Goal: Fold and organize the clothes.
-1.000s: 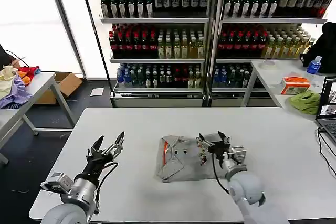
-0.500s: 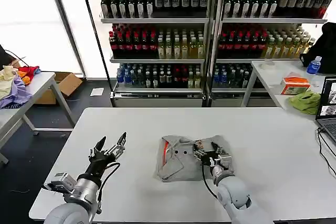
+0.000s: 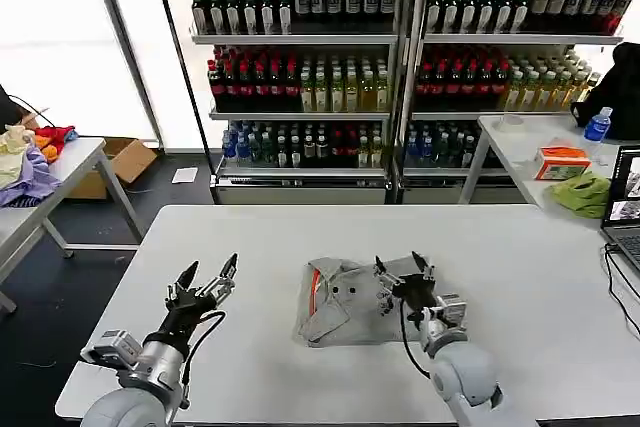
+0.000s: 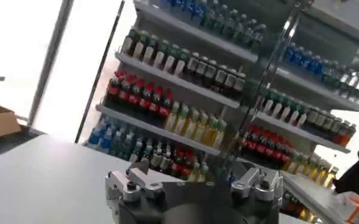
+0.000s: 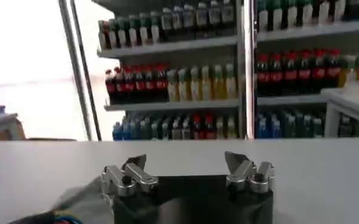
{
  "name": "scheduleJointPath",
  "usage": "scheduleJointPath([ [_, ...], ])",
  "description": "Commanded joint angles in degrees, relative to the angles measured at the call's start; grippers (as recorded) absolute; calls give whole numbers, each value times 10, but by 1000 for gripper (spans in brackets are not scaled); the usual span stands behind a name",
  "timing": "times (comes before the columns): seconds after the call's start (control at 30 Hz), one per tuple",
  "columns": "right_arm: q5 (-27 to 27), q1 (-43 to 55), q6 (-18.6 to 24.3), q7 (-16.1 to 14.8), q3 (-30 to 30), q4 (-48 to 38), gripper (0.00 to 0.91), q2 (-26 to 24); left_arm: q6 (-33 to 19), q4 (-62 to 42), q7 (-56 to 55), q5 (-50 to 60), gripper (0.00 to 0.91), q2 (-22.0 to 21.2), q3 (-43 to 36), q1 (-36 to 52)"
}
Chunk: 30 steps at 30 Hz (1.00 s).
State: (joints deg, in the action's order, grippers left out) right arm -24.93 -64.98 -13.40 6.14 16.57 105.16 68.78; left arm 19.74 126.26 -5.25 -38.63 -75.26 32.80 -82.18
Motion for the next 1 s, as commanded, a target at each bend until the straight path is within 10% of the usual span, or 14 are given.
scheduleJointPath([
  [0.03, -78, -188, 122, -144, 224, 93, 907, -71, -17, 0, 19, 36, 907, 5, 9, -25],
  [0.33, -90, -296, 183, -177, 393, 54, 907, -43, -47, 1, 46, 47, 907, 19, 40, -80],
  [1.0, -66, -278, 183, -136, 308, 63, 907, -18, -73, 13, 57, 47, 907, 11, 56, -111],
])
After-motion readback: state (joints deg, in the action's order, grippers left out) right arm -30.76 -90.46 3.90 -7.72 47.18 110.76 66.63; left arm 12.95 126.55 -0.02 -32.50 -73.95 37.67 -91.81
